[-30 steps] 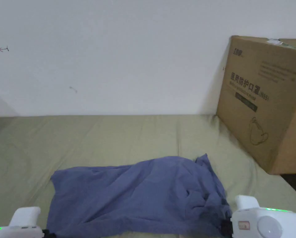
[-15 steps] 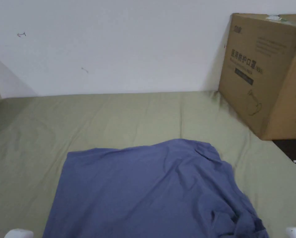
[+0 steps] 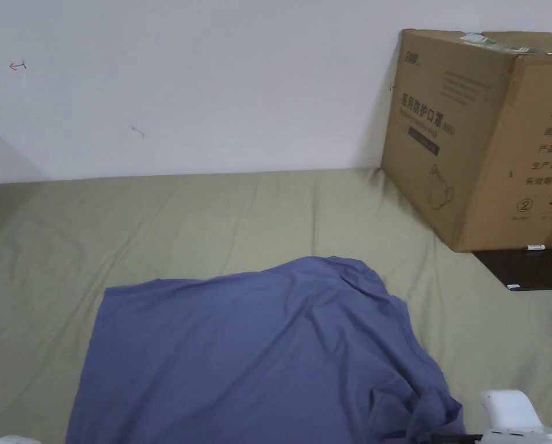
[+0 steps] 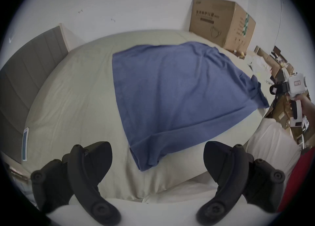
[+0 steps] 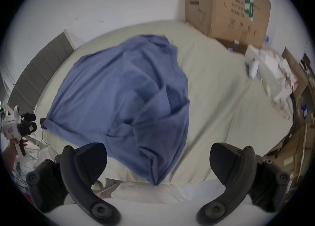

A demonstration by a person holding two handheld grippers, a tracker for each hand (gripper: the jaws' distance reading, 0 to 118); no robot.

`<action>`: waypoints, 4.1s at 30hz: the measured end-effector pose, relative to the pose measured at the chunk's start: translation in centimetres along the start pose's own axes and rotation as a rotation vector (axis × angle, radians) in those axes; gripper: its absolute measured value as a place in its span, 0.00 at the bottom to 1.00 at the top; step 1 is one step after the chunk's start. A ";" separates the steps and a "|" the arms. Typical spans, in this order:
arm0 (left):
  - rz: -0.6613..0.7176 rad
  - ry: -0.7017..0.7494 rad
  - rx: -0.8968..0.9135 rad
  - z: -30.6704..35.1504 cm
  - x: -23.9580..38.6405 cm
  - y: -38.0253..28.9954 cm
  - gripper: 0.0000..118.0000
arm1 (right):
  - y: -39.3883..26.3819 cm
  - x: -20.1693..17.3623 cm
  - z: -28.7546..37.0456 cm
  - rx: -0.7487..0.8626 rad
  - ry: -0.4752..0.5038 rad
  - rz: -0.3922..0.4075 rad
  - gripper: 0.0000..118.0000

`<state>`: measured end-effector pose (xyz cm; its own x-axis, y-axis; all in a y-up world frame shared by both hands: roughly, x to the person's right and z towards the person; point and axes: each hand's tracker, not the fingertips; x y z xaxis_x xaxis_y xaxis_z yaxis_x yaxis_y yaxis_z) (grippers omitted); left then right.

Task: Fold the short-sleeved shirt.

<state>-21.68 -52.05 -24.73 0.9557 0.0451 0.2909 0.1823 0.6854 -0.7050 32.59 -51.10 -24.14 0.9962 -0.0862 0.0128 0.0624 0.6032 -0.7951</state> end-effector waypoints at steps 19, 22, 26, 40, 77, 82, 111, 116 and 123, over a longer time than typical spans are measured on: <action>0.101 0.177 0.510 8.7 5.8 3.9 0.00 | 0.8 -6.6 9.3 0.744 0.052 0.005 0.00; 0.125 0.105 0.076 6.6 1.6 6.3 0.00 | 0.8 -6.1 9.2 0.698 0.036 0.041 0.00; 0.176 -0.101 -0.233 2.1 -2.0 5.3 0.00 | 0.7 -6.2 8.8 0.640 0.080 0.025 0.00; 0.054 0.027 -0.299 -6.4 -1.5 0.6 0.07 | 0.6 -7.3 6.1 0.507 0.098 0.051 0.00; 0.252 -0.002 0.091 1.2 -0.5 4.1 0.06 | 3.9 0.9 2.4 0.105 0.184 -0.186 0.07; 0.327 -0.011 0.116 -2.5 -2.9 10.6 0.06 | 11.0 1.4 -1.0 0.092 0.270 -0.387 0.07; 0.290 0.045 0.483 4.0 -0.2 8.9 0.78 | 7.8 -4.2 3.0 0.581 0.073 -0.077 0.80; 0.270 0.080 0.496 6.8 2.0 5.3 0.00 | 3.7 -5.3 6.2 0.566 0.181 -0.169 0.01; 0.458 -0.113 -0.055 -1.4 -5.5 10.0 0.00 | 4.1 -7.0 7.4 0.528 0.121 0.054 0.01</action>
<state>-24.81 -46.52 -34.29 0.9098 0.4150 0.0088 -0.2372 0.5372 -0.8094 26.32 -42.20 -23.00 0.9867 -0.1155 -0.1141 0.0642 0.9230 -0.3794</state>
